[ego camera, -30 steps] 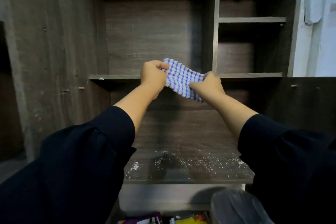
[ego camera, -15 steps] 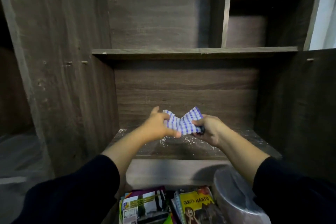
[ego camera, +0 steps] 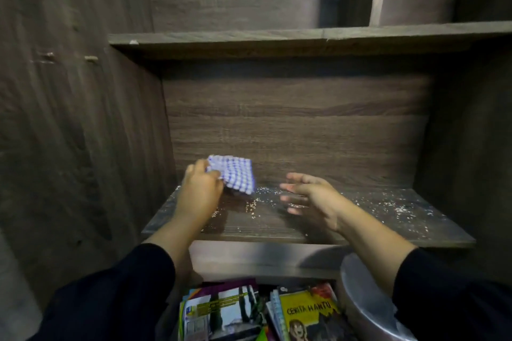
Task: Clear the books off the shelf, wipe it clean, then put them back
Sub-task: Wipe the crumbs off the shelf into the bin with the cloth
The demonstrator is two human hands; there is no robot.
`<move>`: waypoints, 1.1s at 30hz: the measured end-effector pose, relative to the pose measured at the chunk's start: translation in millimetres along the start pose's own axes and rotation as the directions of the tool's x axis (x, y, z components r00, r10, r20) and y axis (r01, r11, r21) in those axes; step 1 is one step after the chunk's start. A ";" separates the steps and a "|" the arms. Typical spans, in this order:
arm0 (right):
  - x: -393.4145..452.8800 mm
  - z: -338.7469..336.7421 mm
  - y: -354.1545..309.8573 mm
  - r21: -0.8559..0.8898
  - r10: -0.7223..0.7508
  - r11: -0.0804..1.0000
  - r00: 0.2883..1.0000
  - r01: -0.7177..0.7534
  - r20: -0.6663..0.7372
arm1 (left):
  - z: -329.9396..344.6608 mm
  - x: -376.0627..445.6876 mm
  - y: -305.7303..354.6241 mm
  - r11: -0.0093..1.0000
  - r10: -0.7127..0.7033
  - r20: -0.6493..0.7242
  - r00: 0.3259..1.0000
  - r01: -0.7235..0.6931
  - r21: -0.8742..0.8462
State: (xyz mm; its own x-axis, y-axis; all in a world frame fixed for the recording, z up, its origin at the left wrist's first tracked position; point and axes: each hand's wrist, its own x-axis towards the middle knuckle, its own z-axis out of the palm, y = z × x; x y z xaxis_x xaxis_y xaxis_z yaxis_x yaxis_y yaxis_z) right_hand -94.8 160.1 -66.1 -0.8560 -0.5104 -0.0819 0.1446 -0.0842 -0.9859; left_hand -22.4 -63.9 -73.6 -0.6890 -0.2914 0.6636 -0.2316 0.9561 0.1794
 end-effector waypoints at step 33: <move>5.8 -88.8 2.4 -0.068 0.105 0.991 0.990 -0.112 -0.098 | 29.9 33.5 8.3 0.928 -0.363 -0.015 0.932 0.363 0.089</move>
State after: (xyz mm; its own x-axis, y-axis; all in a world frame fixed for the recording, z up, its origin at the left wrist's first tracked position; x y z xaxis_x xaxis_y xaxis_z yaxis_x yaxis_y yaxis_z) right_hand -143.5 233.0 -81.9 -0.8807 -0.4297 -0.1994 0.2057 0.0323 -0.9781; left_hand -68.0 -66.7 -71.6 -0.5479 -0.6180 0.5639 -0.5260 0.7786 0.3422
